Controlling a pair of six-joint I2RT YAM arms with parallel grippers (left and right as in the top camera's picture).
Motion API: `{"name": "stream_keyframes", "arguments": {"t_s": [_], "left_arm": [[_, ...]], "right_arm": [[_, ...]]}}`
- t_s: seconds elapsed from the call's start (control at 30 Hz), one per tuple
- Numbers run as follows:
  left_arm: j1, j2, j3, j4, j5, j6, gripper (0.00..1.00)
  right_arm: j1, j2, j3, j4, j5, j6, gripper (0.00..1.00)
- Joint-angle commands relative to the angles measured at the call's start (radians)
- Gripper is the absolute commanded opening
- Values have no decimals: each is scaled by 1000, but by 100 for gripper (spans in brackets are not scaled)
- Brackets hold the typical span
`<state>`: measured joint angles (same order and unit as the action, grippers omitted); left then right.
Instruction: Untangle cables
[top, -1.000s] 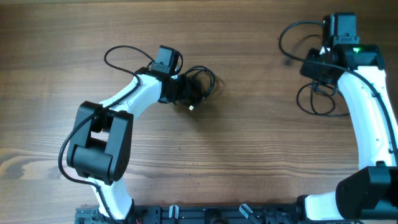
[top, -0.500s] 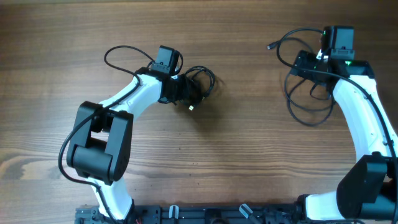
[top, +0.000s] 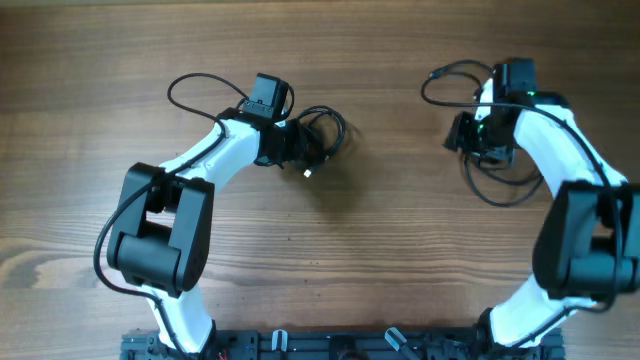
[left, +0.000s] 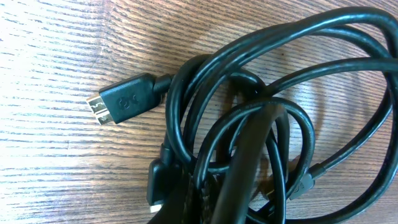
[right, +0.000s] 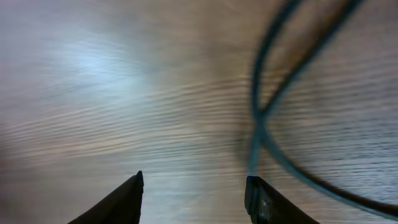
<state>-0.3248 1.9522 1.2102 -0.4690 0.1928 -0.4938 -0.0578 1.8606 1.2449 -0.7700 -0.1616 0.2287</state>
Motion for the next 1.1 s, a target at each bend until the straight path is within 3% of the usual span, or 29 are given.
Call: {"name": "stream_keyframes", "arguments": {"t_s": [0.0, 0.17, 0.23, 0.27, 0.33, 0.43, 0.57, 0.7, 0.73, 0.77, 0.8, 0.9, 1.07], "left_arm": [[9, 4, -7, 0, 16, 8, 7], [9, 4, -7, 0, 16, 8, 8], [9, 4, -7, 0, 16, 8, 8], [9, 4, -7, 0, 16, 8, 8], [9, 4, -7, 0, 16, 8, 8], [9, 4, -7, 0, 16, 8, 8], [9, 4, -7, 0, 16, 8, 8], [9, 4, -7, 0, 16, 8, 8], [9, 4, -7, 1, 17, 8, 8], [9, 4, -7, 1, 16, 8, 8], [9, 4, -7, 1, 16, 8, 8], [9, 4, -7, 1, 16, 8, 9], [9, 4, -7, 3, 21, 8, 10]], "right_arm": [[-1, 103, -10, -5, 156, -17, 55], [-11, 198, -10, -3, 336, 49, 52], [-34, 212, -10, 2, 433, 101, 38], [-56, 214, -10, 11, 462, 111, 24], [-102, 214, -10, 28, 503, 111, 16], [-196, 214, -10, 65, 504, 116, 11], [-362, 214, -9, 137, 375, 114, 12], [-455, 214, -3, 156, 308, 114, 20], [-468, 213, 8, 148, 286, 112, 34], [-473, 209, 54, 98, 261, 114, 56], [-473, 207, 76, 72, 261, 114, 64], [-465, 185, 221, -89, 272, 119, 82], [-438, 157, 360, -250, 180, 122, 96]]}}
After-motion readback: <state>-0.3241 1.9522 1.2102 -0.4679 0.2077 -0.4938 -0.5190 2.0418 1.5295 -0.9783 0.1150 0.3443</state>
